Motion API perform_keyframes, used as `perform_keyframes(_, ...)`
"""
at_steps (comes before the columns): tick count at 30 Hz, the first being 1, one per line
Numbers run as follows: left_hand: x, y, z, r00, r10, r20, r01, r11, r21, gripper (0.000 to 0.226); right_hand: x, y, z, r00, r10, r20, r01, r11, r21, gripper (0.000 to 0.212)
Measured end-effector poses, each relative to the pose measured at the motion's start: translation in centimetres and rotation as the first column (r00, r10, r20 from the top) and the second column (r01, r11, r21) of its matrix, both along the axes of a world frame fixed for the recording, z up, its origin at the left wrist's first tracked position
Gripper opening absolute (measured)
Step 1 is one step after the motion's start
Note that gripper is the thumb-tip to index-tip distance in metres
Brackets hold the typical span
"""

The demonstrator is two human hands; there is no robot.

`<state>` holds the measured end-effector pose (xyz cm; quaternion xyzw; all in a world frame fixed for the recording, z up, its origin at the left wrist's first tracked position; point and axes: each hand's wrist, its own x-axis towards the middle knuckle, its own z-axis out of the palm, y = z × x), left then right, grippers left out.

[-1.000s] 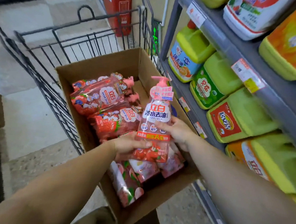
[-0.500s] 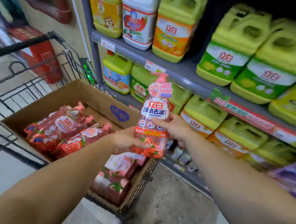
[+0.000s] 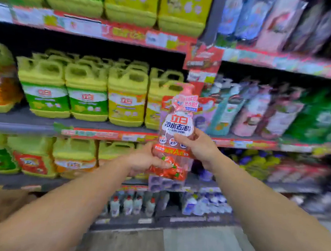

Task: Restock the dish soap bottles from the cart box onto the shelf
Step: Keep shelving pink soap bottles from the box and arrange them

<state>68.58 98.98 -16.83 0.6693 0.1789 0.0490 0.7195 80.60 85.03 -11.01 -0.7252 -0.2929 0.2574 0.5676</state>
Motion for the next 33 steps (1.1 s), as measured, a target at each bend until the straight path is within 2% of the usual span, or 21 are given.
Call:
perform_keyframes(1, 3.4, -2.5, 1.2, 0.999, -0.042, 0.032, 0.042, 0.999, 0.003, 0.085, 2.4, -3.2, 1.4, 0.998, -0.059, 0.029, 0.058, 0.998, 0.012, 0.039)
perform_keyframes(4, 12.8, -9.4, 4.6, 0.972, -0.184, 0.143, 0.182, 0.983, 0.024, 0.09, 8.3, -12.3, 5.9, 0.965, -0.206, 0.163, 0.2, 0.979, 0.05, 0.025)
perform_keyframes(6, 18.0, -13.6, 6.5, 0.949, -0.235, 0.208, 0.233, 0.972, 0.037, 0.08, 11.6, -17.2, 8.4, 0.933, -0.246, 0.263, 0.241, 0.969, 0.05, 0.023)
perform_keyframes(8, 22.4, -17.2, 8.4, 0.931, -0.259, 0.257, 0.255, 0.966, 0.046, 0.071, 14.6, -21.3, 10.5, 0.907, -0.275, 0.32, 0.283, 0.959, 0.02, 0.033)
perform_keyframes(12, 29.7, -22.2, 12.3, 0.872, -0.342, 0.351, 0.327, 0.939, 0.102, 0.095, 20.1, -26.6, 14.2, 0.878, -0.349, 0.329, 0.352, 0.935, 0.05, 0.062)
perform_keyframes(14, 33.4, -23.6, 14.3, 0.852, -0.355, 0.385, 0.325, 0.935, 0.143, 0.096, 22.9, -28.2, 15.9, 0.841, -0.394, 0.371, 0.381, 0.918, 0.112, 0.06)
perform_keyframes(17, 38.9, -25.0, 18.0, 0.814, -0.394, 0.427, 0.345, 0.919, 0.189, 0.082, 28.1, -29.2, 18.0, 0.732, -0.515, 0.446, 0.451, 0.857, 0.248, 0.072)
perform_keyframes(20, 44.4, -25.4, 22.2, 0.774, -0.447, 0.449, 0.366, 0.894, 0.259, 0.081, 33.5, -29.2, 20.3, 0.661, -0.61, 0.437, 0.484, 0.792, 0.373, 0.071)
perform_keyframes(22, 48.2, -25.4, 24.5, 0.77, -0.444, 0.457, 0.329, 0.891, 0.313, 0.077, 37.3, -29.1, 22.1, 0.626, -0.636, 0.452, 0.483, 0.771, 0.415, 0.073)
perform_keyframes(24, 51.8, -25.6, 26.8, 0.773, -0.434, 0.462, 0.283, 0.889, 0.36, 0.084, 40.8, -29.2, 24.0, 0.585, -0.651, 0.484, 0.486, 0.759, 0.434, 0.07)
perform_keyframes(27, 57.2, -25.6, 30.0, 0.777, -0.442, 0.448, 0.241, 0.867, 0.436, 0.081, 45.8, -29.5, 26.3, 0.584, -0.647, 0.49, 0.441, 0.76, 0.478, 0.043)
perform_keyframes(30, 61.9, -26.1, 32.4, 0.795, -0.442, 0.415, 0.18, 0.826, 0.535, 0.089, 50.5, -30.0, 28.1, 0.574, -0.632, 0.52, 0.407, 0.772, 0.489, 0.048)
perform_keyframes(31, 63.3, -26.4, 32.9, 0.802, -0.436, 0.408, 0.16, 0.815, 0.558, 0.084, 52.1, -30.2, 28.7, 0.551, -0.626, 0.551, 0.401, 0.778, 0.484, 0.05)
perform_keyframes(33, 65.9, -27.2, 33.7, 0.81, -0.417, 0.413, 0.119, 0.806, 0.58, 0.059, 55.2, -30.7, 29.4, 0.512, -0.605, 0.61, 0.381, 0.796, 0.47, 0.048)
